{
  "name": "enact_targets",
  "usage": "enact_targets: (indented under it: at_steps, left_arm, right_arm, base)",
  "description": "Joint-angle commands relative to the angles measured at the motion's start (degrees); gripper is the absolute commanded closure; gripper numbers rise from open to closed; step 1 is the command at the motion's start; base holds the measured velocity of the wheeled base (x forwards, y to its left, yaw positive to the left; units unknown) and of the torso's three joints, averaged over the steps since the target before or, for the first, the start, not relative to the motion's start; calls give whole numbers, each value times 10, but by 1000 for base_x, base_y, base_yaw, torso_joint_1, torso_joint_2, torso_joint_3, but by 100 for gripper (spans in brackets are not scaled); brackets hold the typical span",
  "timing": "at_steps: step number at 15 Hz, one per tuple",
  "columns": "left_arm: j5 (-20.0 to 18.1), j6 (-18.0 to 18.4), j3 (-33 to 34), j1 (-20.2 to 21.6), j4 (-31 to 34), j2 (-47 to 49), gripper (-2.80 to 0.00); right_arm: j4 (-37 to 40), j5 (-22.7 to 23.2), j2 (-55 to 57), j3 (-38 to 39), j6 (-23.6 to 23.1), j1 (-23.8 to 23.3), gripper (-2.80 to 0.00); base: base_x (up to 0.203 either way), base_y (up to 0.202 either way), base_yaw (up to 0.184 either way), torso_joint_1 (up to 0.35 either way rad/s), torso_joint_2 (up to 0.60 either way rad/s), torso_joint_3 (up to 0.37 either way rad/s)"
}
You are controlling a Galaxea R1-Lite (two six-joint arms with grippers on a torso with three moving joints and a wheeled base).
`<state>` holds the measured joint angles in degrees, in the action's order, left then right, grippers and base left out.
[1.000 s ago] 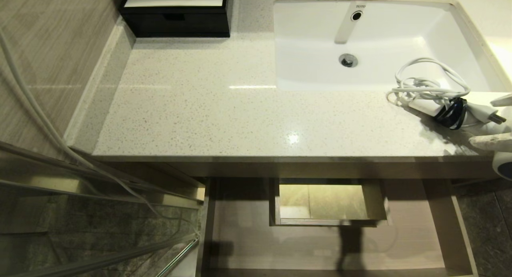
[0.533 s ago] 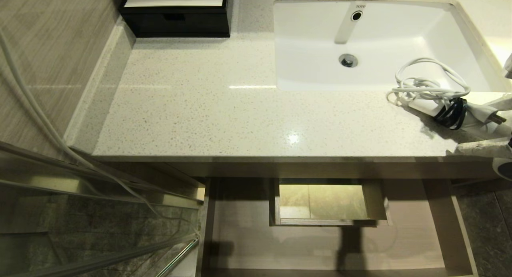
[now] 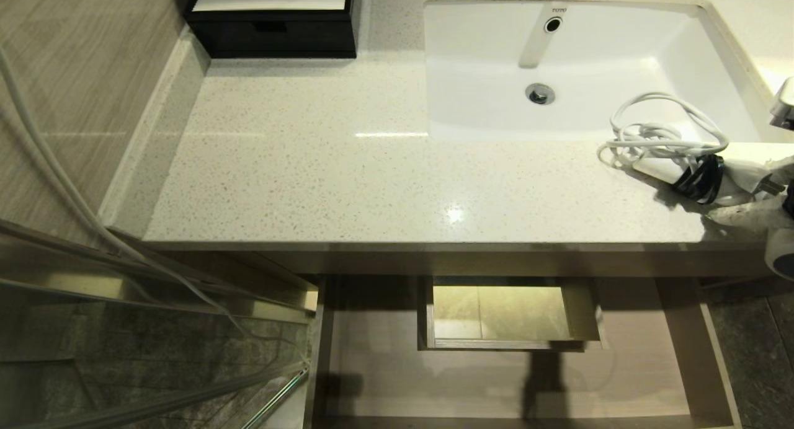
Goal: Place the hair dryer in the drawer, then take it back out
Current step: Pick up the hairdryer
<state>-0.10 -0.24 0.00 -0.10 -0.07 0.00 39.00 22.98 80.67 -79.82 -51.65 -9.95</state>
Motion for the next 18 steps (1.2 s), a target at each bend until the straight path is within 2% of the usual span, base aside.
enact_targets:
  at_steps: [1, 18]
  left_arm:
    - [0, 0, 1, 0, 0, 0, 0]
    - [0, 0, 1, 0, 0, 0, 0]
  right_arm:
    - [0, 2, -3, 0, -3, 0, 0]
    - [1, -1, -96, 4, 12, -11, 0]
  base:
    - [0, 0, 0, 0, 0, 0]
    - [0, 0, 0, 0, 0, 0]
